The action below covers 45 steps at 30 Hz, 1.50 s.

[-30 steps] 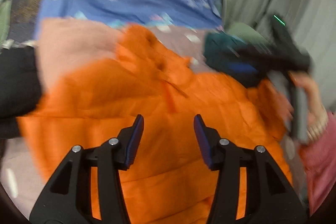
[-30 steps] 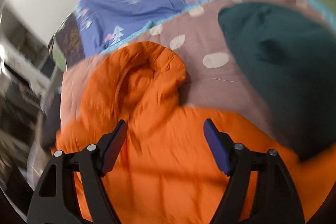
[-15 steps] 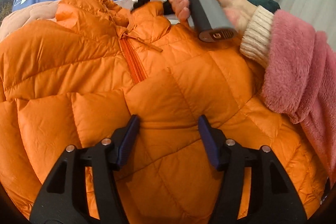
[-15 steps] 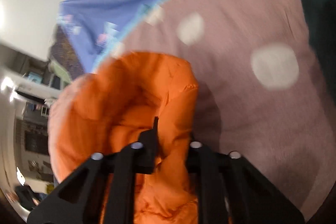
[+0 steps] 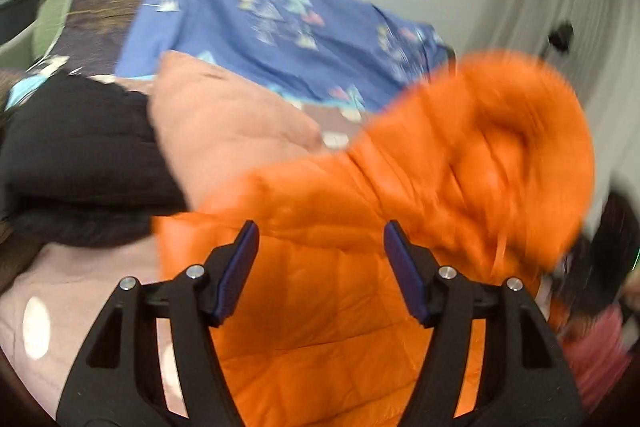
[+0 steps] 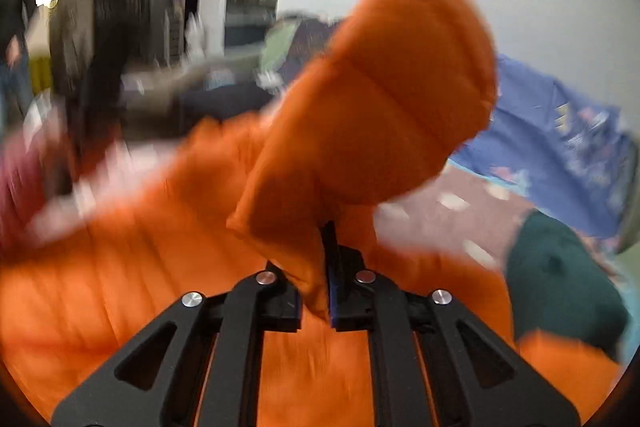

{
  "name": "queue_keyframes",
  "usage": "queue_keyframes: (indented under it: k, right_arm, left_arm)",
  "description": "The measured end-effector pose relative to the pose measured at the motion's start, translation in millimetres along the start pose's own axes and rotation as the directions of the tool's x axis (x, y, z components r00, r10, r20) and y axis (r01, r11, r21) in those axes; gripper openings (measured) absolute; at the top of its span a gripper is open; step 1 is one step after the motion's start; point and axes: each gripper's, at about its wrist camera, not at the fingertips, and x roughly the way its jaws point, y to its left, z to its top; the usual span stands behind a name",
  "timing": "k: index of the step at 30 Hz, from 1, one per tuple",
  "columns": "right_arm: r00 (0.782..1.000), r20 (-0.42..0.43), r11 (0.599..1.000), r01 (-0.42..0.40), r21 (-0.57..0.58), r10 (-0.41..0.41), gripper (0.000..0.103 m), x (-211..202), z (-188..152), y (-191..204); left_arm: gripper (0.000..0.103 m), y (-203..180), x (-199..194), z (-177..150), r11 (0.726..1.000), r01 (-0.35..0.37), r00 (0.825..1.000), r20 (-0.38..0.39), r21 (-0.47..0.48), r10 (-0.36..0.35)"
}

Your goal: Fold large clothes

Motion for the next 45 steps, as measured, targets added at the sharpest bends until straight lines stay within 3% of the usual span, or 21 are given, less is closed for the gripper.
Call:
queue_keyframes:
  k: [3, 6, 11, 13, 16, 20, 22, 23, 24, 26, 29, 31, 32, 33, 34, 37, 41, 43, 45]
  right_arm:
    - [0.985, -0.113, 0.987, 0.121, -0.105, -0.133, 0.027, 0, -40, 28]
    - [0.979, -0.153, 0.989, 0.127, -0.074, -0.137, 0.031, -10, -62, 36]
    - [0.988, -0.089, 0.990, 0.133, 0.036, -0.130, 0.043, -50, -65, 28]
    - [0.987, -0.055, 0.982, 0.157, 0.104, -0.152, 0.043, -57, -54, 19]
    - [0.995, 0.001, 0.958, 0.094, 0.270, -0.098, 0.043, -55, -37, 0]
    - [0.991, -0.035, 0.938, 0.137, 0.320, -0.133, 0.043, -34, -19, 4]
    - [0.992, -0.057, 0.922, 0.128, 0.365, -0.115, 0.043, -26, -24, 8]
    - [0.993, -0.068, 0.905, 0.116, 0.409, -0.096, 0.043, -25, -31, 7]
    - [0.993, -0.076, 0.893, 0.111, 0.436, -0.086, 0.043, -22, -36, 3]
    - [0.992, -0.093, 0.858, 0.125, 0.499, -0.090, 0.043, -29, -55, -6]
    - [0.980, -0.106, 0.767, 0.197, 0.611, -0.168, 0.046, -63, -93, -38]
    - [0.957, -0.109, 0.644, 0.262, 0.719, -0.268, 0.056, -101, -125, -73]
    - [0.943, -0.112, 0.561, 0.280, 0.779, -0.315, 0.063, -118, -142, -90]
    - [0.929, -0.120, 0.474, 0.286, 0.833, -0.351, 0.065, -132, -158, -105]
    - [0.923, -0.121, 0.415, 0.279, 0.866, -0.366, 0.065, -140, -170, -115]
    - [0.916, -0.136, 0.203, 0.225, 0.953, -0.377, 0.065, -155, -217, -154]
    - [0.946, -0.126, 0.081, 0.157, 0.984, -0.298, 0.072, -138, -252, -186]
    - [0.957, -0.074, 0.037, 0.088, 0.995, -0.281, 0.074, -129, -262, -194]
    - [0.950, -0.051, 0.024, 0.061, 0.998, -0.308, 0.079, -125, -258, -204]
  left_arm:
    - [0.067, 10, -19, 0, 0.997, 0.028, 0.999, 0.024, -0.066, -0.026]
    - [0.071, -5, -25, -5, 0.999, 0.034, 0.999, 0.022, -0.030, -0.033]
    - [0.077, -36, -33, -18, 0.998, 0.014, 1.000, 0.018, 0.064, -0.015]
    - [0.079, -38, -29, -18, 0.998, 0.027, 1.000, 0.013, 0.061, -0.027]
    - [0.081, -35, -4, -18, 0.997, 0.072, 0.996, -0.043, 0.003, -0.072]
    - [0.080, -44, 58, -26, 1.000, -0.006, 0.988, -0.153, 0.006, 0.007]
    - [0.061, -53, 87, -38, 0.996, -0.065, 0.969, -0.234, 0.060, 0.077]
    - [0.045, -59, 107, -50, 0.986, -0.119, 0.941, -0.303, 0.118, 0.150]
    - [0.044, -65, 115, -60, 0.975, -0.148, 0.925, -0.325, 0.166, 0.195]
    - [0.043, -81, 111, -77, 0.949, -0.157, 0.928, -0.287, 0.273, 0.236]
    - [0.040, -91, 91, -87, 0.940, -0.119, 0.930, -0.295, 0.321, 0.218]
    - [0.040, -92, 77, -86, 0.948, -0.090, 0.935, -0.301, 0.306, 0.186]
    - [0.041, -93, 65, -82, 0.949, -0.085, 0.940, -0.292, 0.304, 0.177]
    - [0.044, -95, 55, -80, 0.947, -0.084, 0.945, -0.278, 0.309, 0.174]
    - [0.045, -97, 50, -79, 0.946, -0.086, 0.949, -0.265, 0.314, 0.174]
    - [0.046, -115, 24, -71, 0.944, -0.060, 0.970, -0.205, 0.325, 0.132]
    - [0.046, -153, 26, -59, 0.930, 0.021, 0.984, -0.171, 0.367, 0.045]
    - [0.048, -166, 52, -62, 0.929, 0.063, 0.975, -0.222, 0.364, 0.021]
    - [0.049, -171, 80, -76, 0.923, 0.049, 0.958, -0.278, 0.381, 0.065]
